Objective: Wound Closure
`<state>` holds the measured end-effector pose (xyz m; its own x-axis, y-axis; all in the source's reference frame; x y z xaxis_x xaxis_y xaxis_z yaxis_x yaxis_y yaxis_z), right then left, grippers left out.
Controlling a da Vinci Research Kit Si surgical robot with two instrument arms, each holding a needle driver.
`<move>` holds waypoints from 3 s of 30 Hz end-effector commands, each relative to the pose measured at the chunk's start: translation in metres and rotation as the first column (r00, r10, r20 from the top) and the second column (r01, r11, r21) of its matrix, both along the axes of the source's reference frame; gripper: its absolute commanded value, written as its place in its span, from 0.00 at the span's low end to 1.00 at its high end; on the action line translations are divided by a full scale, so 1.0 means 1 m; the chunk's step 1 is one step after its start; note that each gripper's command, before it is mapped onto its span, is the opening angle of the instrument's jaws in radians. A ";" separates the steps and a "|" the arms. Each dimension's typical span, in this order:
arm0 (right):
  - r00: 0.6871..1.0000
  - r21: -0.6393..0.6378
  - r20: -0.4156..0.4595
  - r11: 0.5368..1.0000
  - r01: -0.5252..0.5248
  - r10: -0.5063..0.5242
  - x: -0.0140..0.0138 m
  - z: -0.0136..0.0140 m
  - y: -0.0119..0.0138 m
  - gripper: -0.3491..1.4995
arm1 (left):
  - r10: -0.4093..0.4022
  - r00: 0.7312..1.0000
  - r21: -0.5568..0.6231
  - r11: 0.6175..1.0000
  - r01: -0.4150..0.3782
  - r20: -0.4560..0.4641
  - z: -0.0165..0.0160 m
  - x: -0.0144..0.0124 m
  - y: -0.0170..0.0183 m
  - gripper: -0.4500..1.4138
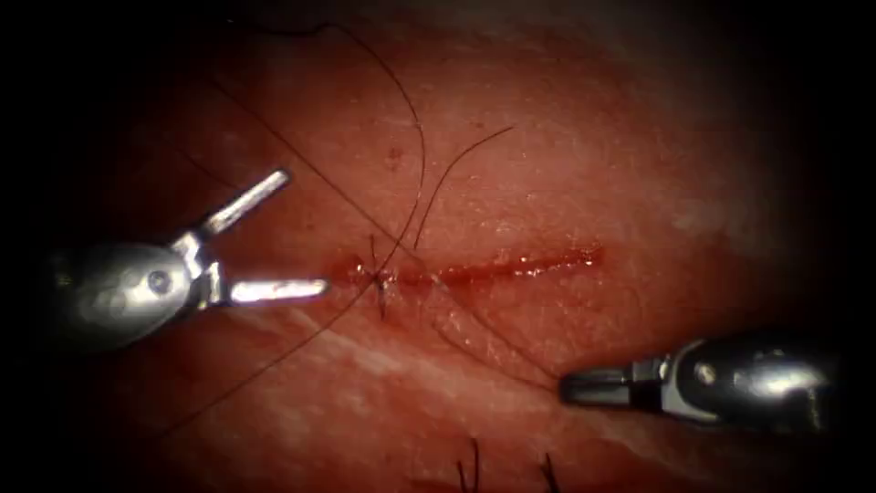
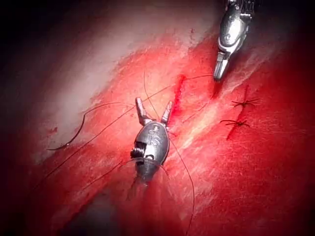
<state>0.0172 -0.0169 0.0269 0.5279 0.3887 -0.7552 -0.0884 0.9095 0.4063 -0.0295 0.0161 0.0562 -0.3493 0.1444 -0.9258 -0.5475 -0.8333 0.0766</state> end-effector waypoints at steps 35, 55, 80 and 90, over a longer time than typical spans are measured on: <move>1.000 0.011 -0.013 1.000 0.003 -0.003 0.0009 -0.0002 -0.0015 0.00 | 0.088 0.892 -0.093 0.985 -0.144 -0.444 0.0048 -0.0010 0.0013 0.00; 0.965 -0.028 -0.247 0.995 -0.093 0.084 -0.0027 0.0020 0.0045 0.42 | 0.203 0.932 0.006 0.977 -0.211 -0.299 0.0053 -0.0057 0.0019 0.00; 0.894 -0.080 -0.421 0.976 -0.204 0.152 0.0125 0.0034 0.0023 0.00 | 0.225 0.918 0.065 0.974 -0.216 -0.325 0.0126 -0.0071 0.0004 0.00; 0.865 -0.085 -0.420 0.937 -0.338 0.274 0.0119 0.0029 0.0036 0.62 | 0.231 0.913 0.081 0.973 -0.216 -0.337 0.0116 -0.0073 -0.0019 0.00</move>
